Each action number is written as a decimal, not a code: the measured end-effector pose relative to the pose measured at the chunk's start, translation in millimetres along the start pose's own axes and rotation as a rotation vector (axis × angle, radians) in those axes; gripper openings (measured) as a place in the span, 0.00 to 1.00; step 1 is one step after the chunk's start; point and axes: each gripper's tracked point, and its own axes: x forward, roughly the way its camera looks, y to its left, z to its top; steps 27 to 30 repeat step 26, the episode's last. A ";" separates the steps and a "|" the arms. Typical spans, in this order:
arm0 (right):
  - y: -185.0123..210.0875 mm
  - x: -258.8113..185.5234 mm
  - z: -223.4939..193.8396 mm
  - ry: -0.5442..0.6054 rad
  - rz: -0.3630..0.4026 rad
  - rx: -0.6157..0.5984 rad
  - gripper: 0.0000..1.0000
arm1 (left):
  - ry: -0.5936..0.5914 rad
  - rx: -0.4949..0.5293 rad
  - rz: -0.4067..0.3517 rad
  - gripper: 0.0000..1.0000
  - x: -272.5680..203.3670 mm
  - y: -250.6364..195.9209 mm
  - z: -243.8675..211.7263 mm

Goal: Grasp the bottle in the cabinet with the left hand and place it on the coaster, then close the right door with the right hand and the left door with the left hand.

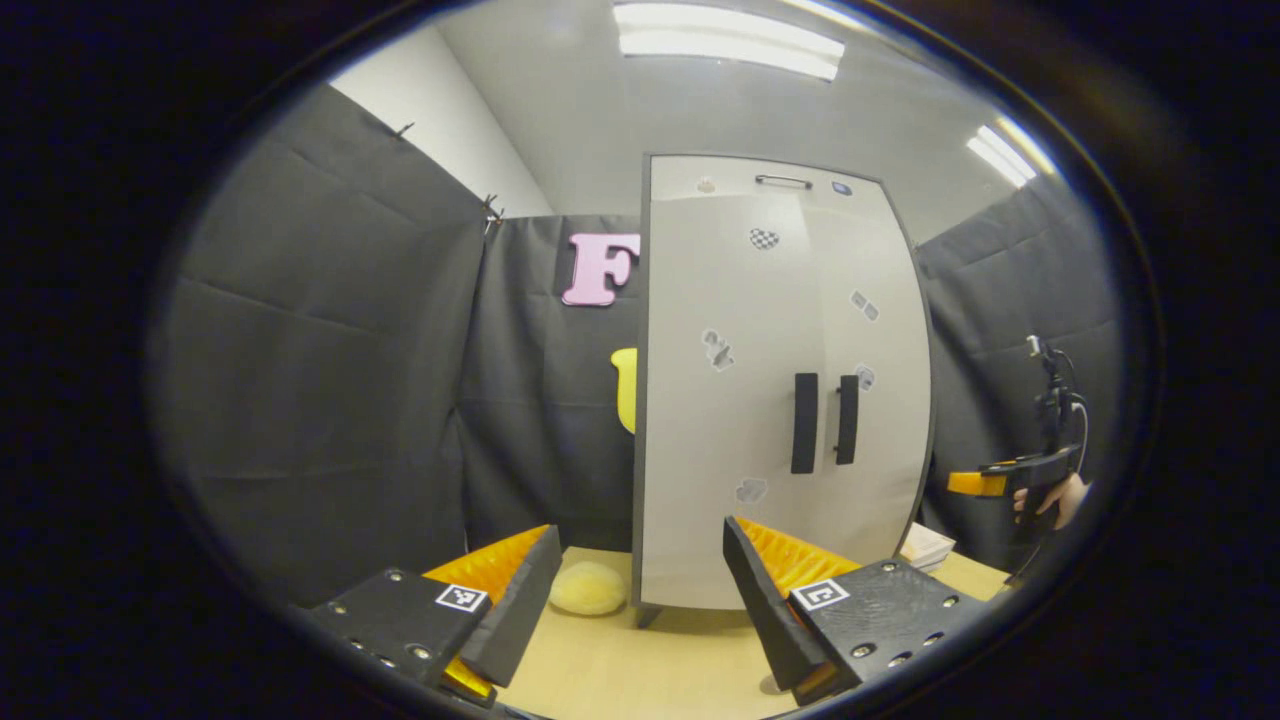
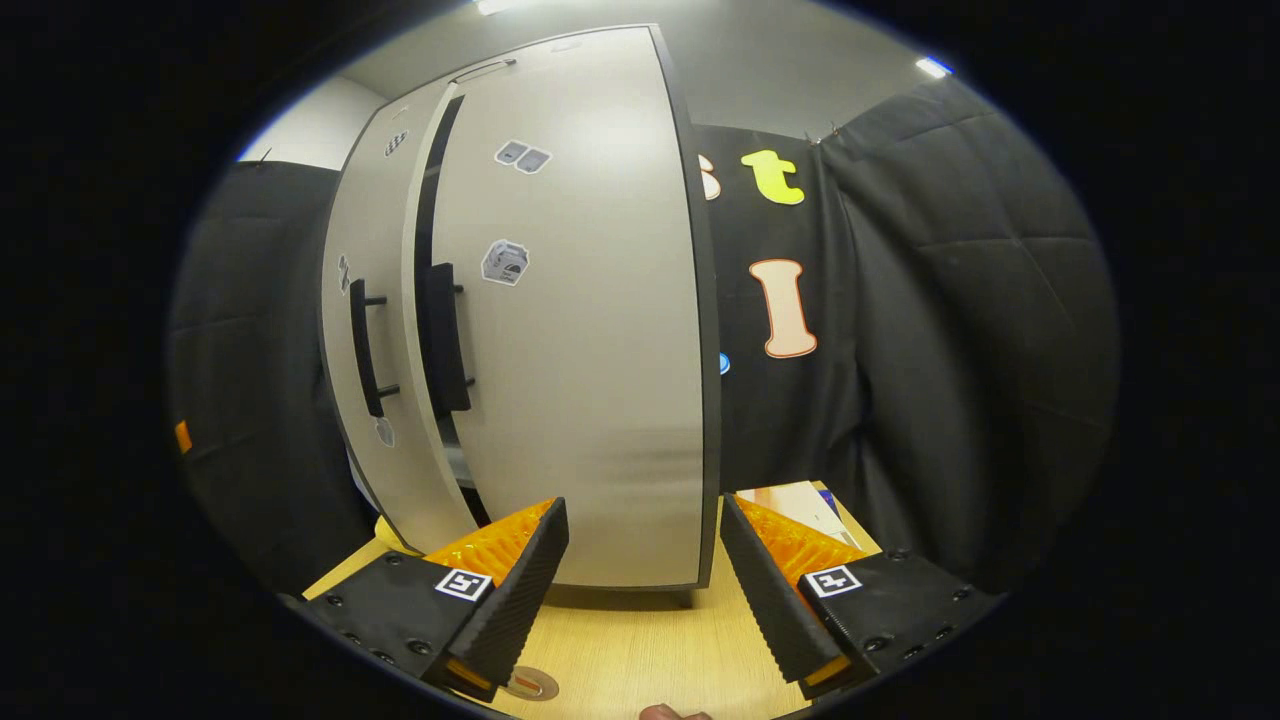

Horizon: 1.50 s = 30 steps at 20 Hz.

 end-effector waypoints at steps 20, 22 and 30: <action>-6.4 7.6 -7.0 0.033 -0.015 -0.004 0.98 | 0.046 -0.028 -0.005 0.94 12.2 -14.4 -27.1; -5.9 5.3 -7.6 0.033 -0.019 -0.012 0.98 | 0.046 -0.045 -0.012 0.94 13.3 -16.7 -30.8; -10.4 4.9 -8.4 0.034 -0.031 -0.019 0.97 | 0.054 -0.037 -0.019 0.94 18.8 -19.2 -35.1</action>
